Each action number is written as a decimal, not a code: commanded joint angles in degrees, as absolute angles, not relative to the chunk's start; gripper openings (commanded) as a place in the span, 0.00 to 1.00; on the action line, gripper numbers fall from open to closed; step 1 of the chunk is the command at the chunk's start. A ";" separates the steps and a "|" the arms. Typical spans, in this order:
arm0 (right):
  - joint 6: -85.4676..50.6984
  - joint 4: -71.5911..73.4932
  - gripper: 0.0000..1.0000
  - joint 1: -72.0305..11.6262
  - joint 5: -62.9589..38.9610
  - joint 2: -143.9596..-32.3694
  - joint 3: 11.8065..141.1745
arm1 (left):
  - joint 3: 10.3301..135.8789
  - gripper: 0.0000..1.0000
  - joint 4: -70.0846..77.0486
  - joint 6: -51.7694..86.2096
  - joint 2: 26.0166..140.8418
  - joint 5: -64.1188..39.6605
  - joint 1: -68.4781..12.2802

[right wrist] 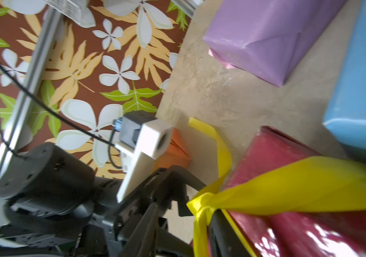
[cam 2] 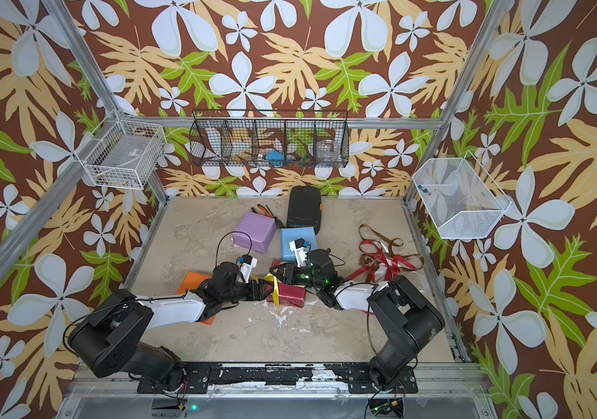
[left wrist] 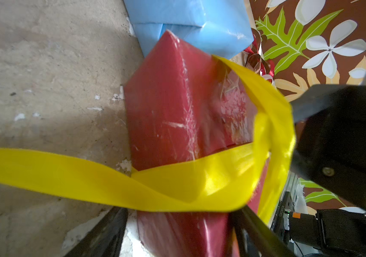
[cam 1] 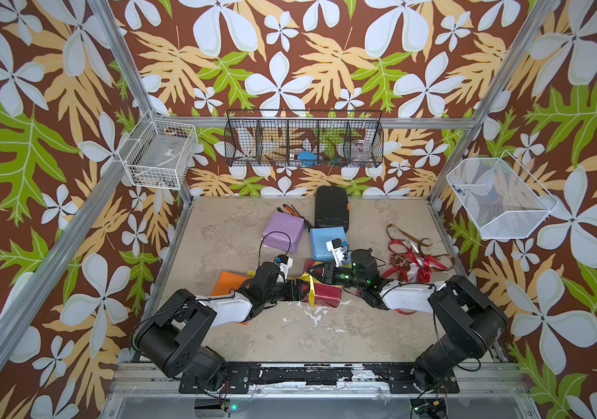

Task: Untie the ribbon bows on the gift boxes
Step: Untie the ribbon from the gift box.

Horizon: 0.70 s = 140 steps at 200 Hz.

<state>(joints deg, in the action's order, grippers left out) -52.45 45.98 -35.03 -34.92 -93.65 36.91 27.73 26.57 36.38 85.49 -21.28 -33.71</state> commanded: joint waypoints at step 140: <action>-37.53 27.42 0.43 -35.08 -29.47 -91.40 49.73 | 23.77 0.78 23.64 37.16 78.63 -20.19 -33.74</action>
